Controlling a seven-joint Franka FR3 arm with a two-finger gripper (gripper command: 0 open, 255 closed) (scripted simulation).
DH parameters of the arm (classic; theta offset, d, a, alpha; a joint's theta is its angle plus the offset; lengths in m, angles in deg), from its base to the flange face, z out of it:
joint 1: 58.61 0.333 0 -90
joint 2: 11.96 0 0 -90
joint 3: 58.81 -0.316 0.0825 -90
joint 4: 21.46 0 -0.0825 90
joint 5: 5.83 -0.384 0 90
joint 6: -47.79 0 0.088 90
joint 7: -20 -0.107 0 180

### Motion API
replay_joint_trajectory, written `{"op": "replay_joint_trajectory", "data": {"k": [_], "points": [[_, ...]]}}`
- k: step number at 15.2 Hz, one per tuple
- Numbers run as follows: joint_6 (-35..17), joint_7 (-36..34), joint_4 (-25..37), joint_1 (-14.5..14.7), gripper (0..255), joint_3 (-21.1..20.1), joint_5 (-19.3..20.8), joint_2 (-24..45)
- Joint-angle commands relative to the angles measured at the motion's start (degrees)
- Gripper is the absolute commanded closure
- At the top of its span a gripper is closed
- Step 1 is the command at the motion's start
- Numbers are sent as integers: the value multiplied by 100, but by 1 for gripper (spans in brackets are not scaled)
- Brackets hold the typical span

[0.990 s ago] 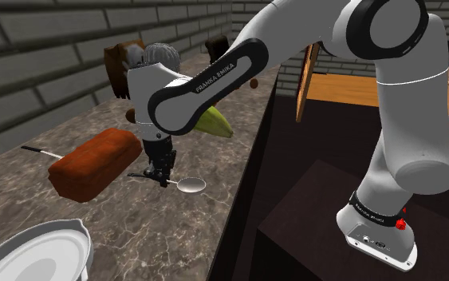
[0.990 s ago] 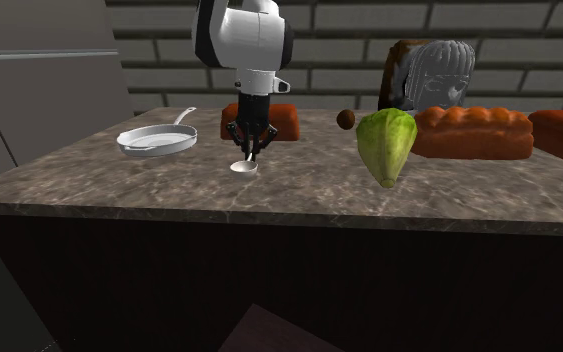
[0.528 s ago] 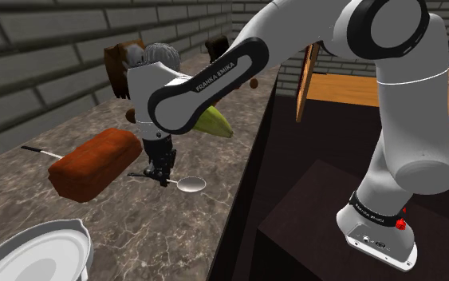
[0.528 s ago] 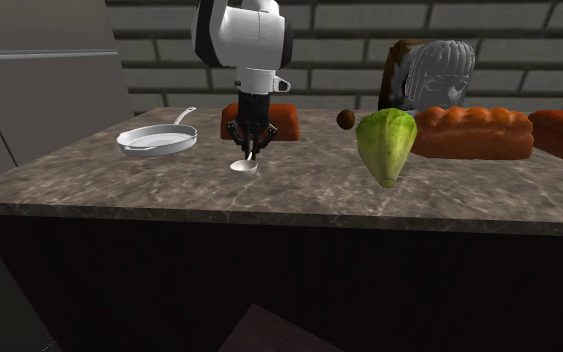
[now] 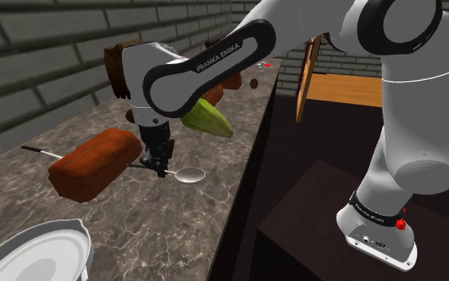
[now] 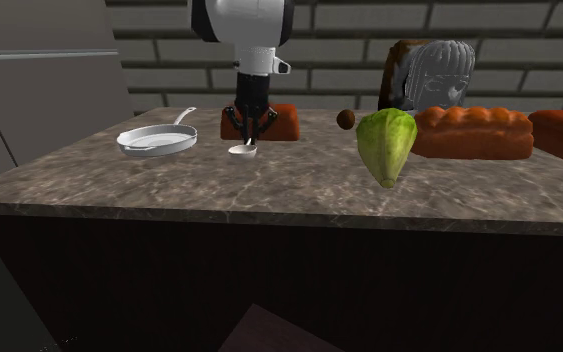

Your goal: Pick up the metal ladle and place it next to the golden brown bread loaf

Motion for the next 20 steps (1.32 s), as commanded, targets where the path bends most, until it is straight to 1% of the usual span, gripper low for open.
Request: {"op": "replay_joint_trajectory", "data": {"k": [1,11,20], "points": [[143,-2,106,0,255,-10,-16,-38],[827,1,586,-19,255,-54,-104,-259],[1481,-23,1155,-6,255,-79,-140,-353]]}}
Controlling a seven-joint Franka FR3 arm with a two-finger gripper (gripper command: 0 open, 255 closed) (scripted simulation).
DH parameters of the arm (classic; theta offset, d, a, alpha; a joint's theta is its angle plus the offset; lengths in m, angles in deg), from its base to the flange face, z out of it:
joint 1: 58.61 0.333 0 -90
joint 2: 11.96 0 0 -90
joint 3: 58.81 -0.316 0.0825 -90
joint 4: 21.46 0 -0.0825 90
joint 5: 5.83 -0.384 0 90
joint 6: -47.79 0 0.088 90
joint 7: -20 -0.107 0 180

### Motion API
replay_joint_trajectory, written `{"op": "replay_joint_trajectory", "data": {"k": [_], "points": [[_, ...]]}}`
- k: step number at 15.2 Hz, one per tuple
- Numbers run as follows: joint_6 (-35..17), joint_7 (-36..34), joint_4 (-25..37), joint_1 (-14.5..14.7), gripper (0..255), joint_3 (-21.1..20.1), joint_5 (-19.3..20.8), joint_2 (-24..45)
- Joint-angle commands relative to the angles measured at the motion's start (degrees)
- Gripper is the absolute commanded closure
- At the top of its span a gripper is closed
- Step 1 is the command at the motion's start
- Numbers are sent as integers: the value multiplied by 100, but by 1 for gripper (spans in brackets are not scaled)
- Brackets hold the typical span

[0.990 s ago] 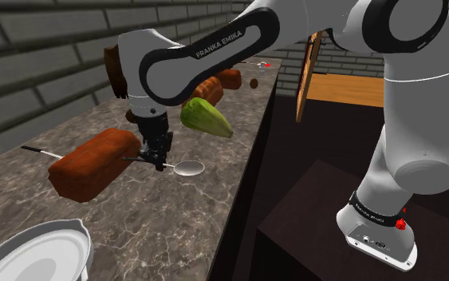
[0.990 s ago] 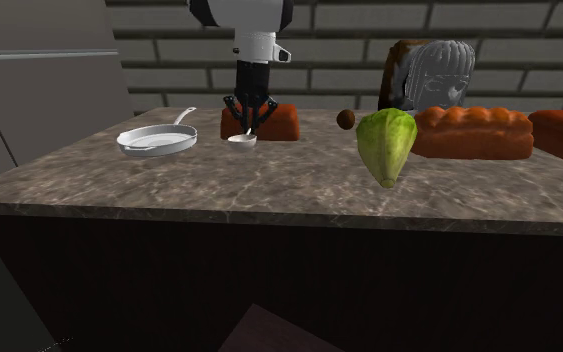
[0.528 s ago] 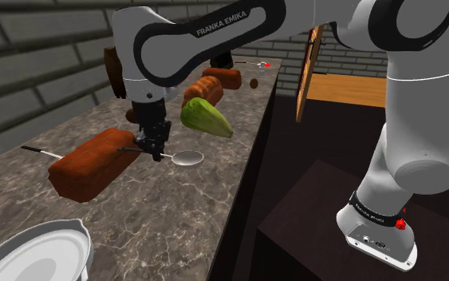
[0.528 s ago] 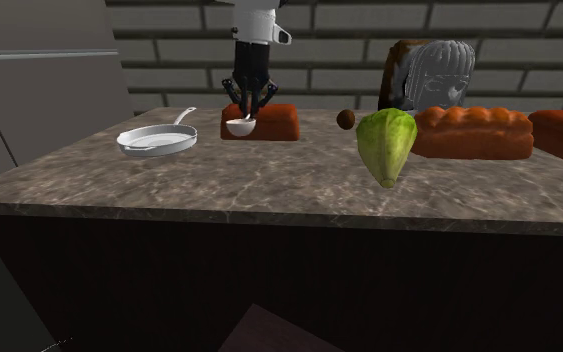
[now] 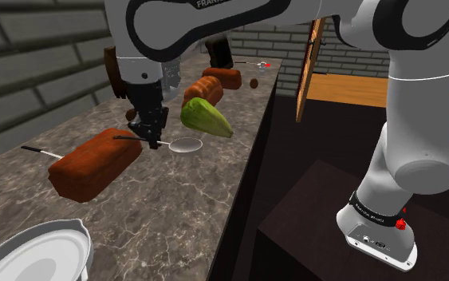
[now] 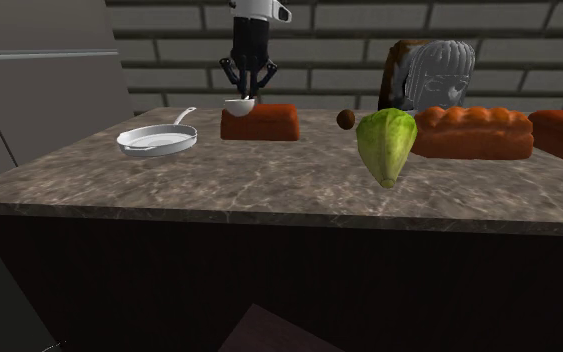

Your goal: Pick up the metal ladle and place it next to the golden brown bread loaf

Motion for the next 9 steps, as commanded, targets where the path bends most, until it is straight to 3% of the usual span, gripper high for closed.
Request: {"op": "replay_joint_trajectory", "data": {"k": [1,9], "points": [[145,-15,140,12,255,-6,0,-4],[761,-62,785,57,255,-22,13,22]]}}
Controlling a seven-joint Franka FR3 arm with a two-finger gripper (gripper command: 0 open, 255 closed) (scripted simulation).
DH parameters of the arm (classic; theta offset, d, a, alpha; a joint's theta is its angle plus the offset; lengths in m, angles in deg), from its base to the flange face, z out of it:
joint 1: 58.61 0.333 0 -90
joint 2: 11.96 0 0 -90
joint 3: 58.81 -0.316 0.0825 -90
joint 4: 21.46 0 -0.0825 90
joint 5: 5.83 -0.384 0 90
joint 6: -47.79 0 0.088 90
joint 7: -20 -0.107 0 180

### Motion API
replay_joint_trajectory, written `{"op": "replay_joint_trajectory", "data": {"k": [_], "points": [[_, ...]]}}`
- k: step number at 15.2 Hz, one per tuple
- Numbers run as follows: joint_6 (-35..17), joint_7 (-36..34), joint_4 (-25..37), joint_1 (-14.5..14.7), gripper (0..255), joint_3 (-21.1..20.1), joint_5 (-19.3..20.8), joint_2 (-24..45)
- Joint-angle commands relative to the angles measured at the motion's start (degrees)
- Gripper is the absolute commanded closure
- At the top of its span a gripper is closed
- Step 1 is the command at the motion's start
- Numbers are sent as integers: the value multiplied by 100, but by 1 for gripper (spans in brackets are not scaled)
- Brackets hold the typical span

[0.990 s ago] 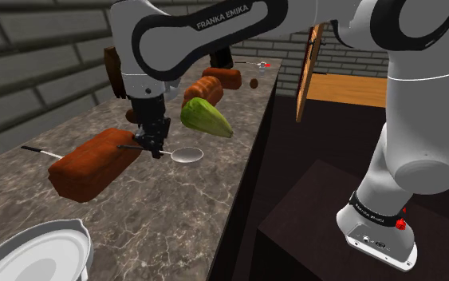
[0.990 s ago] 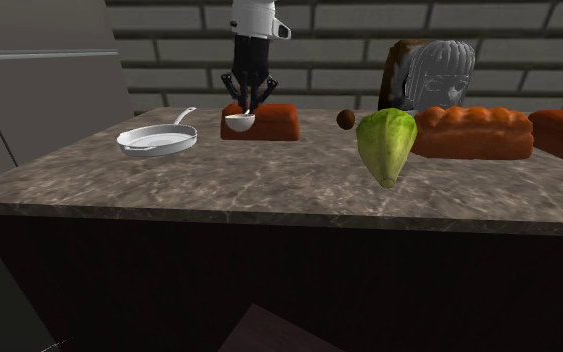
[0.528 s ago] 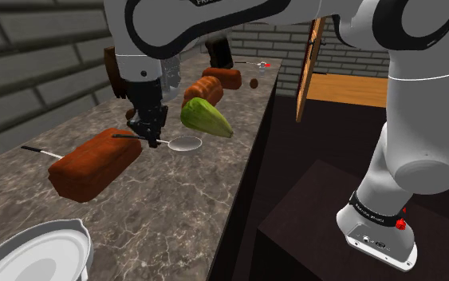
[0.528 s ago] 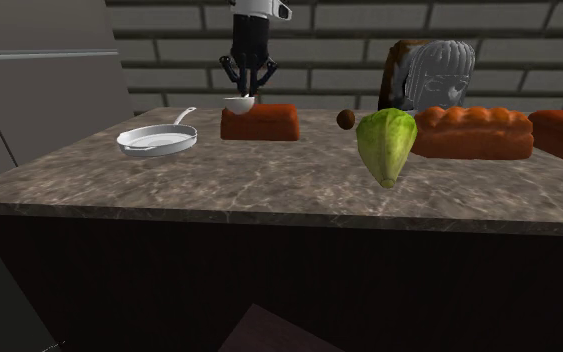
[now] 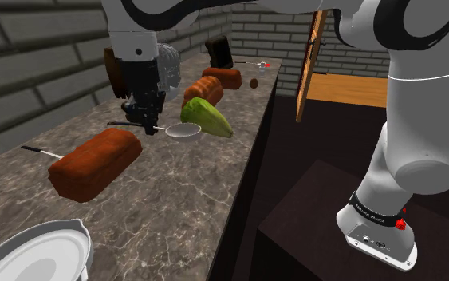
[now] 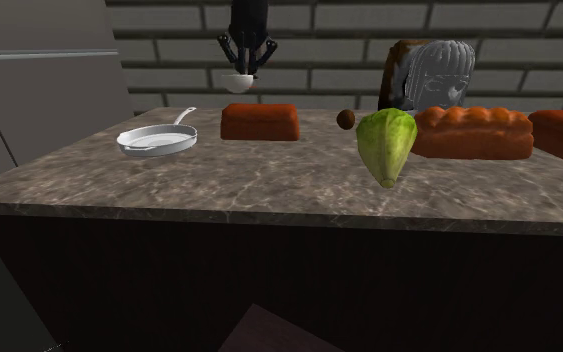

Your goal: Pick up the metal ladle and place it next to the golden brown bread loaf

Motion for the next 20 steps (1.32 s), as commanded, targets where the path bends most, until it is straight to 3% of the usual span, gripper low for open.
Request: {"op": "replay_joint_trajectory", "data": {"k": [1,10,20], "points": [[59,125,-49,-103,255,29,-50,-103],[-56,1379,-985,-990,255,415,-414,-873],[43,2719,-1265,-1770,255,974,-528,-1145]]}}
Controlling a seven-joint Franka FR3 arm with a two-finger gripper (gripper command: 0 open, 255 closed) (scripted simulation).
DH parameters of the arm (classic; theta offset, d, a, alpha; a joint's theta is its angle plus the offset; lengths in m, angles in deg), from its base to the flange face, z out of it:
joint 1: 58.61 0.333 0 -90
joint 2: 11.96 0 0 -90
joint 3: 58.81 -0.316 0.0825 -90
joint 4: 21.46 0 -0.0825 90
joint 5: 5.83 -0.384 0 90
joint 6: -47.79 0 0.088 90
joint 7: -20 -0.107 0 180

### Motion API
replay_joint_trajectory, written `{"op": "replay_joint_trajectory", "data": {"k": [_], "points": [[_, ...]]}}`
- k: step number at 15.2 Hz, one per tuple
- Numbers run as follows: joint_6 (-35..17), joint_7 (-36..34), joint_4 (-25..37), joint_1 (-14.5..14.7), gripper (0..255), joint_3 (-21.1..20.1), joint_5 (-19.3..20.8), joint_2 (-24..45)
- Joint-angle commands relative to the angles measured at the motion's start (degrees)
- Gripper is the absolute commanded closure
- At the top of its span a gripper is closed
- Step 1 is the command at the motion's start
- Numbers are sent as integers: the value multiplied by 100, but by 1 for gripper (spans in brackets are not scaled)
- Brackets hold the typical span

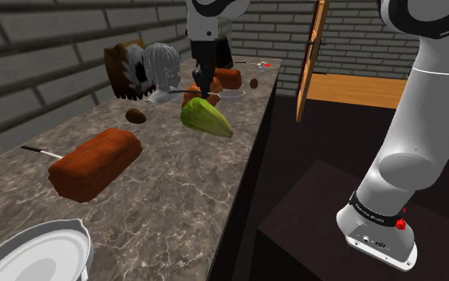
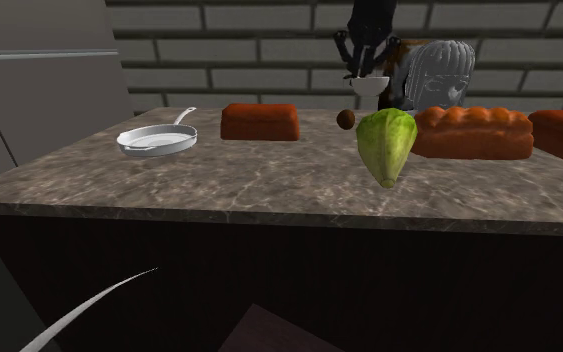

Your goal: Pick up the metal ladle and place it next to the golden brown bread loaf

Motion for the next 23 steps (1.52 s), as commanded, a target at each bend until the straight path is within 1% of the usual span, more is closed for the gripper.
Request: {"op": "replay_joint_trajectory", "data": {"k": [1,7,13,18,23], "points": [[60,291,35,-162,255,125,-1,1],[201,1035,258,-583,255,459,32,152],[407,1736,760,-992,255,764,88,508],[653,2285,1426,-1326,255,989,132,971],[1013,2796,2399,-1660,255,1176,166,1622]]}}
